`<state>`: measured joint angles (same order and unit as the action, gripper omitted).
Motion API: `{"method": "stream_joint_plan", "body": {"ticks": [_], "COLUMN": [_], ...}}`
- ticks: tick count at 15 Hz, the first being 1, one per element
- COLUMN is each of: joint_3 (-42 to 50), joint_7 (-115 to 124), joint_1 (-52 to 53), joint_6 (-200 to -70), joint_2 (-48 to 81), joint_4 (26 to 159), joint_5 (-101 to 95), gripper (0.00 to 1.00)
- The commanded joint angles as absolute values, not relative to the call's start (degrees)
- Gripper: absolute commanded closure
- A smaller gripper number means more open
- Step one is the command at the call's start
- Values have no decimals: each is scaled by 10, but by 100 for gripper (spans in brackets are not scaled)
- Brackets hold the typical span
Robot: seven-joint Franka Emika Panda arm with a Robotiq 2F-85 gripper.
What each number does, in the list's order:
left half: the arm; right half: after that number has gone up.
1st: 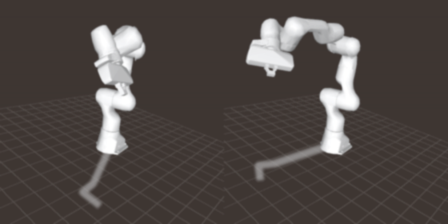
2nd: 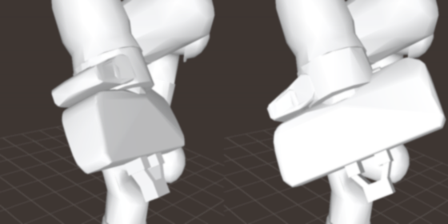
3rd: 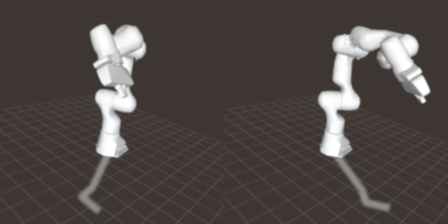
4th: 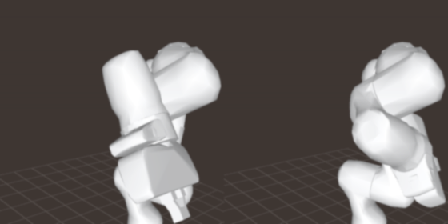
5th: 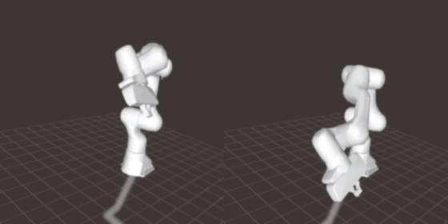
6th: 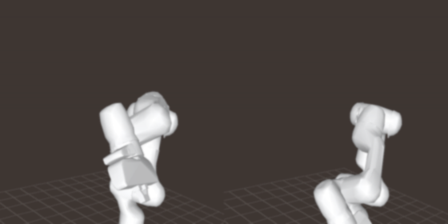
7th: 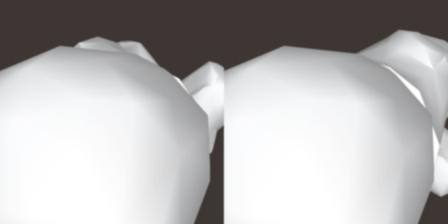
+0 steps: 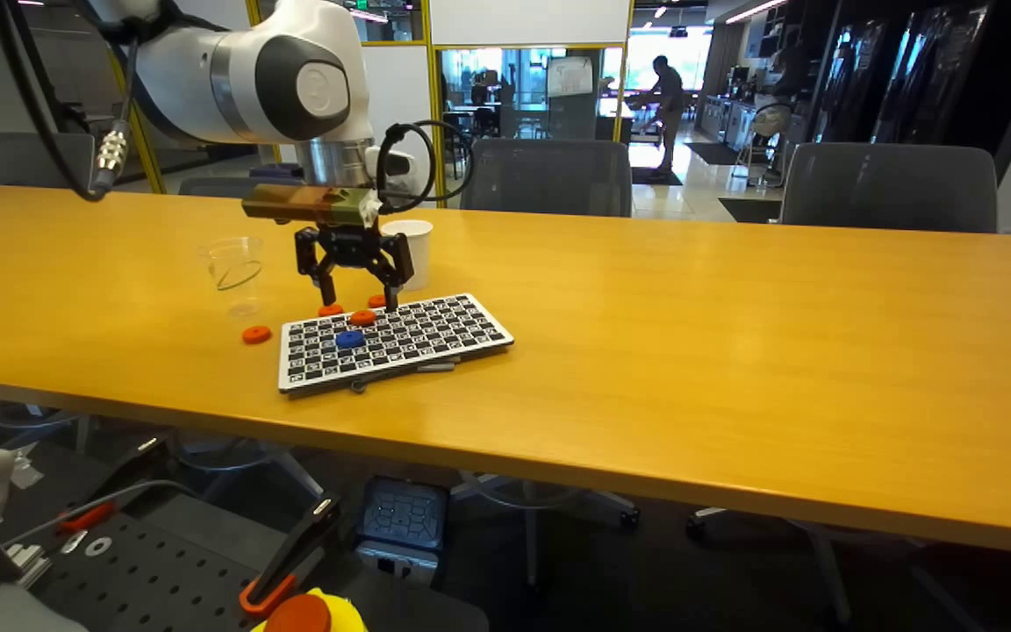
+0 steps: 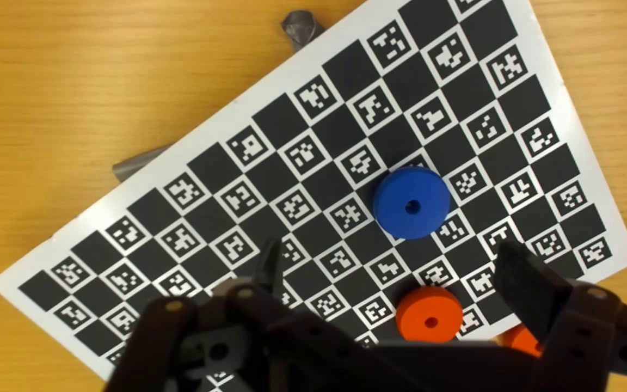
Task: Put the blue circle into the white cup then the orange circles inside the transparent cup.
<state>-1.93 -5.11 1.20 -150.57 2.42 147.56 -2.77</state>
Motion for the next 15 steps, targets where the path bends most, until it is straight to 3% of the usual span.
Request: {"method": "stream_joint_plan", "body": {"ticks": [1, 15], "joint_3": [-26, -32], "joint_7": [-87, -83], "joint_1": [14, 15], "joint_6": [-1523, -1495], "joint_2": [43, 104], "joint_4": [1469, 1429], "joint_5": [15, 4], "gripper": [0, 0]}}
